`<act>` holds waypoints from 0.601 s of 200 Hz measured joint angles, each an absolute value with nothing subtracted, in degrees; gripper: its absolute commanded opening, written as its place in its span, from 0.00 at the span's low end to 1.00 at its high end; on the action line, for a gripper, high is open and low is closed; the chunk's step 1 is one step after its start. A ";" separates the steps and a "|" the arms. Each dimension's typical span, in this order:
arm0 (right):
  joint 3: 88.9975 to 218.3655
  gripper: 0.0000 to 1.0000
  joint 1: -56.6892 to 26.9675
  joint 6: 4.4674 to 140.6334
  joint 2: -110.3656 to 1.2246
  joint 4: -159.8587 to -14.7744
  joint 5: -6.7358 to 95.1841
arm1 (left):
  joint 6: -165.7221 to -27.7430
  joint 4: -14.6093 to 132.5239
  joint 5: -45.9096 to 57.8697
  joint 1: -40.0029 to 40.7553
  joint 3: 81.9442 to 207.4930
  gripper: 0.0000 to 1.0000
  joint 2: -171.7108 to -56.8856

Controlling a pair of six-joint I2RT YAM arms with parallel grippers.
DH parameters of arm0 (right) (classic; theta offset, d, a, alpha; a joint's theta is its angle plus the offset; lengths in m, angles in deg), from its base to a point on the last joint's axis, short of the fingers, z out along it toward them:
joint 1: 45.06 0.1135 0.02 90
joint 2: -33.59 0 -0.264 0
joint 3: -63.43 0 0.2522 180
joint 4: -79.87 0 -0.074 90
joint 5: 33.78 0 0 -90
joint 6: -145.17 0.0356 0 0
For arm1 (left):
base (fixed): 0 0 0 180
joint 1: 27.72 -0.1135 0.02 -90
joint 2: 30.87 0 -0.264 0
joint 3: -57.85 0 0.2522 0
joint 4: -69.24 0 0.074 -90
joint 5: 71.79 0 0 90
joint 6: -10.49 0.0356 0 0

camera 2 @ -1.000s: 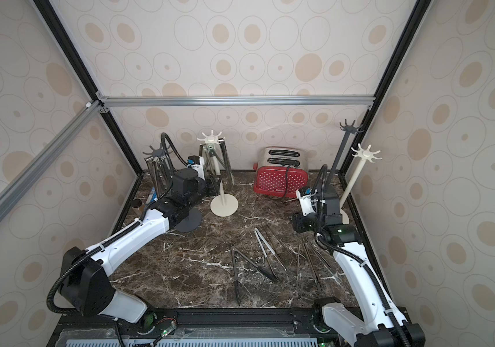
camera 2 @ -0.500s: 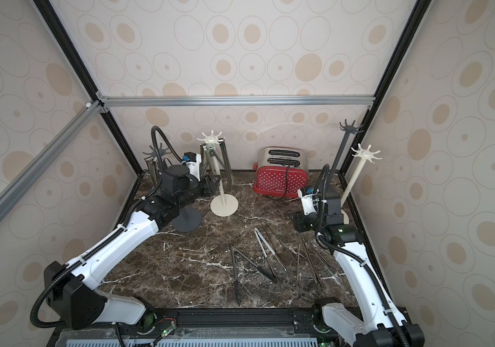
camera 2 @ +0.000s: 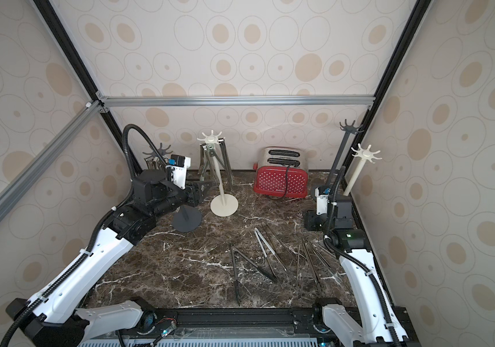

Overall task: Hang food tongs on kitchen utensil racks
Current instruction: Hang the food tongs on the rack, then pick up the rack from the center of the board.

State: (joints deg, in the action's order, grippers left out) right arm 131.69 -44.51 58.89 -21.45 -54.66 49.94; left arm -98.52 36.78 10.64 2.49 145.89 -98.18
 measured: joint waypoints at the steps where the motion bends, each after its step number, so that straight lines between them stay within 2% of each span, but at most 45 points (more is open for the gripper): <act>1: 131.69 0.62 -44.61 59.00 -21.39 -54.62 50.09 | -98.45 36.71 10.64 2.49 145.87 0.55 -98.09; 79: 132.70 0.73 -55.06 61.80 -17.74 -50.29 60.80 | -96.33 37.72 10.72 2.49 132.47 0.61 -88.69; 120: 135.47 0.76 -59.46 60.97 -21.30 -52.96 62.05 | -96.44 41.17 10.68 2.49 126.25 0.62 -83.75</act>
